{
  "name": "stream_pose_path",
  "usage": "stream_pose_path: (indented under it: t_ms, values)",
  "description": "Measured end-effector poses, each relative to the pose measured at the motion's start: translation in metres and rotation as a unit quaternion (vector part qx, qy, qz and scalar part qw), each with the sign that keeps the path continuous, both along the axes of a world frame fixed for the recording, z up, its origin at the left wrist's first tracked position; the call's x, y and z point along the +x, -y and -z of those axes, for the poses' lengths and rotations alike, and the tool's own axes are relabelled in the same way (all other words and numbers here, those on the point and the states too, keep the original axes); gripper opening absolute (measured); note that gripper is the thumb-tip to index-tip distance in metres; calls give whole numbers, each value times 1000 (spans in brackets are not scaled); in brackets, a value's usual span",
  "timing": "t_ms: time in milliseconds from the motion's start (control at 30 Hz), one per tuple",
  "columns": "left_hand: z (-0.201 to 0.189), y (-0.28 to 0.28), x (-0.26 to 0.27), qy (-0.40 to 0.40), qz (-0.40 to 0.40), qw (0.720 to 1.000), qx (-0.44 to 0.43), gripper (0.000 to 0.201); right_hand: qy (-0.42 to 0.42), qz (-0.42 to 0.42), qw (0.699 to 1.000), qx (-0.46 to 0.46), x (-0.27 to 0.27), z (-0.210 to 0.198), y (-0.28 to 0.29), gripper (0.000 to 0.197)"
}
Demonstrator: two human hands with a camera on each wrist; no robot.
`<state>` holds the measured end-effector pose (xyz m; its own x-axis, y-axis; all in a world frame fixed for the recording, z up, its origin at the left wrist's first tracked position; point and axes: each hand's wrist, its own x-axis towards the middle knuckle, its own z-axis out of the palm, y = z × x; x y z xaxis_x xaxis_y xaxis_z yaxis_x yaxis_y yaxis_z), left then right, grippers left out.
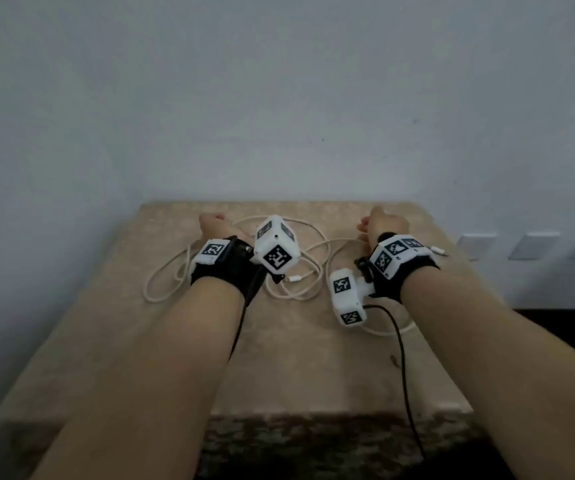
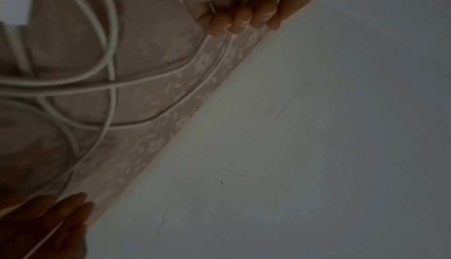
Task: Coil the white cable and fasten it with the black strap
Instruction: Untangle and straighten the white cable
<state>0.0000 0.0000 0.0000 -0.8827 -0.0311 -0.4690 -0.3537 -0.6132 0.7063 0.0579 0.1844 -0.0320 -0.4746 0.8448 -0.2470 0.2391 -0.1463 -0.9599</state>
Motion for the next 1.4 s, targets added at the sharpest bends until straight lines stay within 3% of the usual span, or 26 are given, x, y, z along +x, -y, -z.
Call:
stream_pose_path:
  t_ms: [133,267,333,433,533,633,700,867,933,1000,1100,1267,1333,1400]
  values:
    - [22,-1,-21,3,12,999,-49,24,118,-79,985,101,-12,12,-7,40]
    - [35,-6,-33,-7,24,995,-100,24,136,-120,971,154,-17,14,-7,40]
    - [35,-5,-35,0,51,993,-107,37,146,-164,958,182,-21,8,-1,34]
    - [32,5,-43,-1,69,994,-89,29,172,-272,918,231,-26,-4,17,15]
    - [27,20,-49,-4,82,993,-85,40,217,-357,863,285,-32,-13,31,19]
    - [24,26,-54,-3,110,993,-41,38,290,-403,798,341,-33,-17,40,21]
    - [21,27,-53,4,118,993,0,36,311,-405,779,364,-30,-17,41,22]
    - [14,22,-49,-5,136,990,41,35,254,-290,836,391,-25,-20,21,27]
    - [9,16,-46,-18,133,991,23,30,273,-290,837,375,-27,-19,12,30]
    - [5,8,-47,-49,145,986,-60,23,307,-308,825,361,-31,-15,8,30]
    - [3,-4,-49,-102,191,953,-209,15,325,-299,822,359,-40,-7,6,33]
    - [7,-20,-59,-161,215,920,-286,14,334,-324,809,360,-55,-9,5,36]
    - [6,-24,-65,-236,215,885,-338,14,279,-312,828,373,-59,-17,4,31]
    - [0,-28,-68,-345,232,807,-419,15,170,-278,867,377,-63,-25,4,23]
